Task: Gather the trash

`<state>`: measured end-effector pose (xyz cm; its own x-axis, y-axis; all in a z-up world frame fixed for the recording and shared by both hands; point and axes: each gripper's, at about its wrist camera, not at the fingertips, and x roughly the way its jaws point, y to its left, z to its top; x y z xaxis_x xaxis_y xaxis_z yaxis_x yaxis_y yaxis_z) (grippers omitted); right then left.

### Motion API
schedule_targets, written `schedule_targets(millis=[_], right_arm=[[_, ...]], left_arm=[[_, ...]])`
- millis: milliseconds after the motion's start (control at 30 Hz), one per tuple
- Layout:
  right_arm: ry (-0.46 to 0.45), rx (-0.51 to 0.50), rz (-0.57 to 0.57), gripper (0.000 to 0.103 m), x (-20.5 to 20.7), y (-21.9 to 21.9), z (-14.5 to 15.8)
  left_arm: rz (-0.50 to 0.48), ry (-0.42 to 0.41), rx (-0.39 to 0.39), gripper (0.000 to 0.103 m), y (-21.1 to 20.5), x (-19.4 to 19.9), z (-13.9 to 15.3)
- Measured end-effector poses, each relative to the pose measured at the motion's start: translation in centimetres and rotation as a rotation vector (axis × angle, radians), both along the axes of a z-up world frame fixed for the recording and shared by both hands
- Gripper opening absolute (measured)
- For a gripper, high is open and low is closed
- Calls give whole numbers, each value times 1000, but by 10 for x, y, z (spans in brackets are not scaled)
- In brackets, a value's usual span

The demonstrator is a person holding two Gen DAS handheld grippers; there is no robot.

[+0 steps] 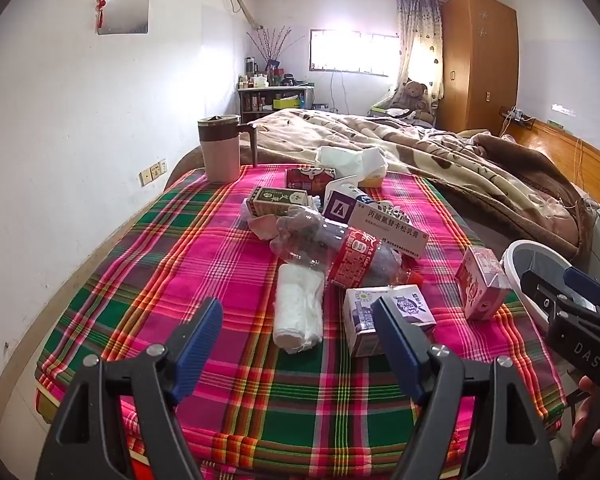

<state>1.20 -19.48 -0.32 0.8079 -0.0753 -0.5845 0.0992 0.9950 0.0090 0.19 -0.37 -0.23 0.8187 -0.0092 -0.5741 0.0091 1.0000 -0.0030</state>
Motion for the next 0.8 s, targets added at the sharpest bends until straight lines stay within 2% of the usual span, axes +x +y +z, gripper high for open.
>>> schedule_targets(millis=[800], right_arm=[[1,2,-2,81,-1,-1,0]], left_arm=[[2,-2,0,79,0,-2,4]])
